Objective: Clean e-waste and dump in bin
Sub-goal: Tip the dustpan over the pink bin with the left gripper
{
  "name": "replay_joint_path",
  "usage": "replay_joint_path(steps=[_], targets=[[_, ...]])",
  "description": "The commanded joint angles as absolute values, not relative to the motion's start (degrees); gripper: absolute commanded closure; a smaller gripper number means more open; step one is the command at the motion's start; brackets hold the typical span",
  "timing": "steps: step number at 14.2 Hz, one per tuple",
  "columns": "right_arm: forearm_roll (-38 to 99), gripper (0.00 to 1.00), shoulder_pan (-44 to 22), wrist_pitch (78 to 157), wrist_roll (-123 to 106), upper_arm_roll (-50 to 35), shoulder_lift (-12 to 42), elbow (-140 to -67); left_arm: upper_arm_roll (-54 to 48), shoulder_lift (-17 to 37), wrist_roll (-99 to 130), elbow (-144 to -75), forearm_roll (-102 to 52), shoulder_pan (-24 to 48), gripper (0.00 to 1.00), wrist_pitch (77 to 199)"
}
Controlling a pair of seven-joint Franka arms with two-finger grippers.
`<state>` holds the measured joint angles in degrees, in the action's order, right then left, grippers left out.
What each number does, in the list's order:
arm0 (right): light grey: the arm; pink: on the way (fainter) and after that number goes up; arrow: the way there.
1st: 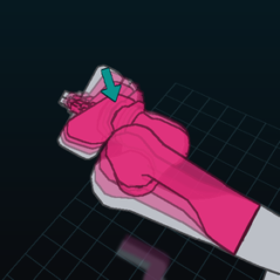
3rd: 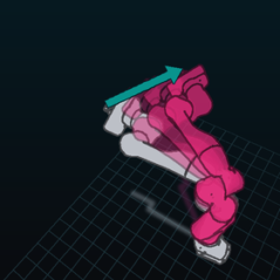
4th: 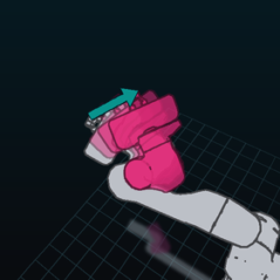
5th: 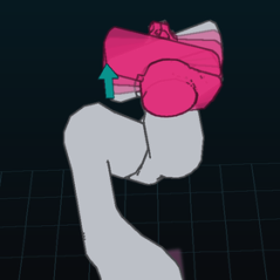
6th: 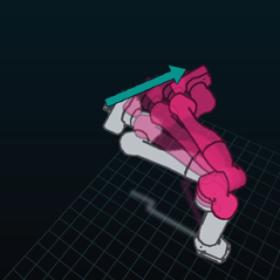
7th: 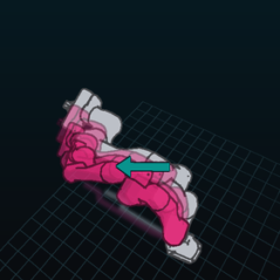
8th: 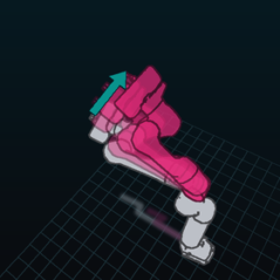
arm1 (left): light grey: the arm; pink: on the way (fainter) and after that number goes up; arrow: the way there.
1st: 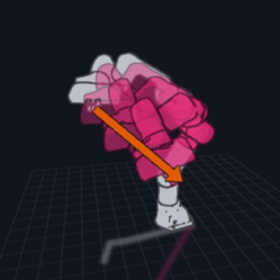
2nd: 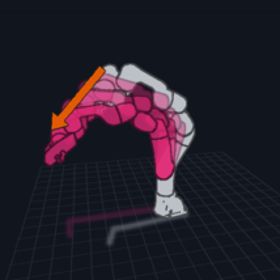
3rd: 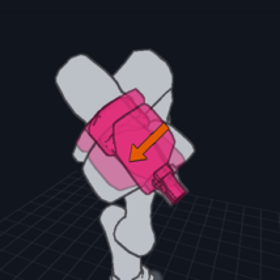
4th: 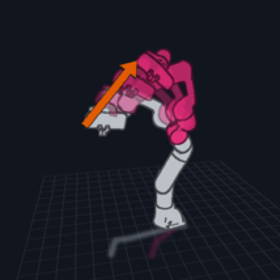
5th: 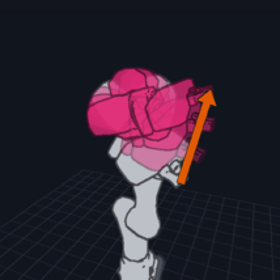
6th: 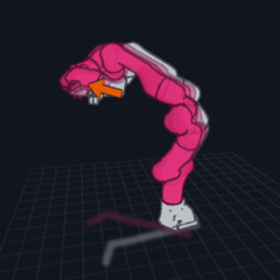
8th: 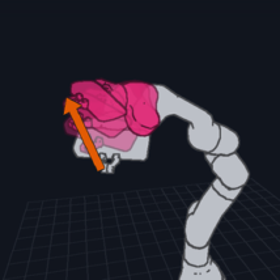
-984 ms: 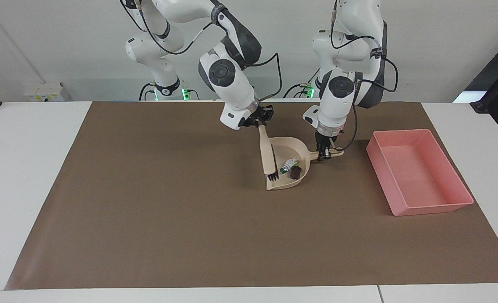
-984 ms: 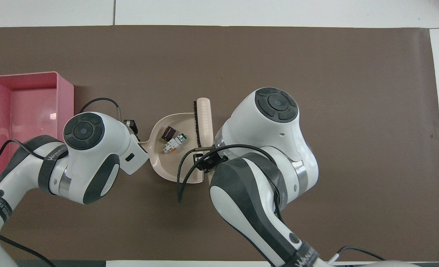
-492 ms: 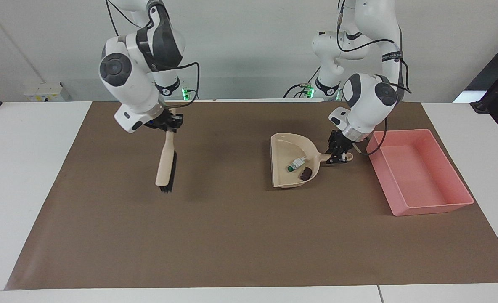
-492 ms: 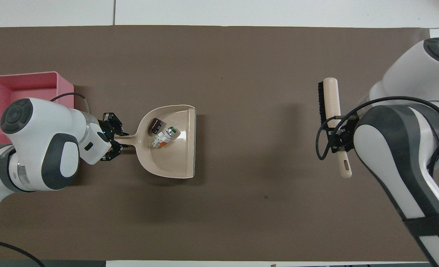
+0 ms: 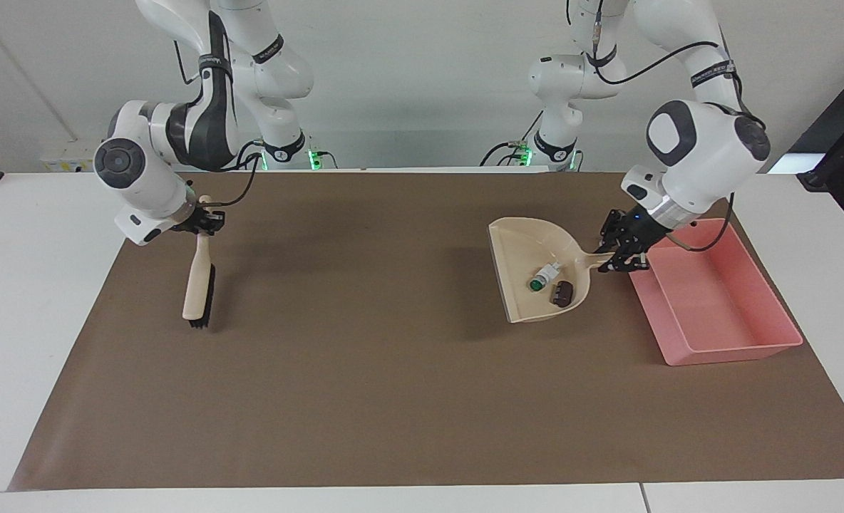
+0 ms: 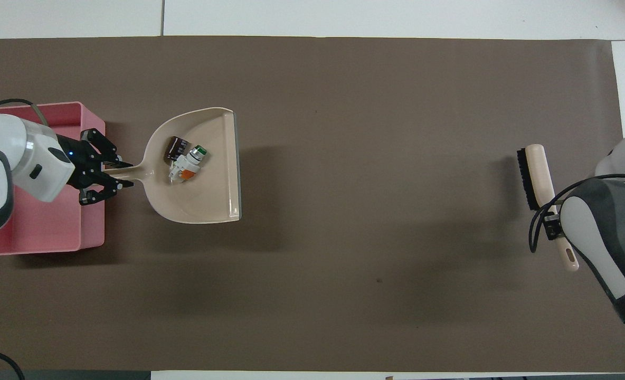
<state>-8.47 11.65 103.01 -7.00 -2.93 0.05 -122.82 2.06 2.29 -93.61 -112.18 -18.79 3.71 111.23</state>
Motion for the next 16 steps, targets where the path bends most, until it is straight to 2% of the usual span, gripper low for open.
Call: replay_joint_path(steps=[1,4,7,9,11,12,15,16], targets=[[-9.5,1.00,14.8,109.0,-8.6,-3.9,-3.9,-129.2,1.8,5.1,-98.6,-107.0,-20.3,-1.5,1.00,107.7],[-9.4,0.99,16.3,113.5,-8.8,-3.9,-4.6,-131.8,2.0,5.9,-99.2,-105.7,-20.2,-7.4,1.00,106.8],[-9.4,0.99,16.2,113.7,-10.6,-3.9,-4.6,-132.6,2.2,6.5,-99.2,-103.9,-19.4,-14.5,1.00,105.8],[-9.4,0.93,16.2,113.6,-11.7,-3.9,-4.7,-132.8,2.3,7.2,-99.2,-101.8,-19.0,-18.2,1.00,105.2],[-9.4,0.92,16.3,113.6,-12.7,-3.9,-4.7,-133.2,2.3,8.2,-100.0,-99.5,-15.7,-21.4,1.00,104.8],[-9.4,0.89,16.3,113.6,-12.7,-3.9,-4.7,-133.2,2.3,8.7,-101.8,-98.0,-15.1,-22.5,1.00,104.9],[-9.4,0.67,16.3,113.6,-12.7,-3.9,-4.8,-133.3,2.4,10.5,-107.8,-95.2,-10.5,-24.0,1.00,106.1],[-9.4,0.65,16.3,113.6,-12.6,-3.9,-4.8,-133.3,2.4,10.6,-108.2,-95.1,-7.0,-23.9,1.00,106.4]])
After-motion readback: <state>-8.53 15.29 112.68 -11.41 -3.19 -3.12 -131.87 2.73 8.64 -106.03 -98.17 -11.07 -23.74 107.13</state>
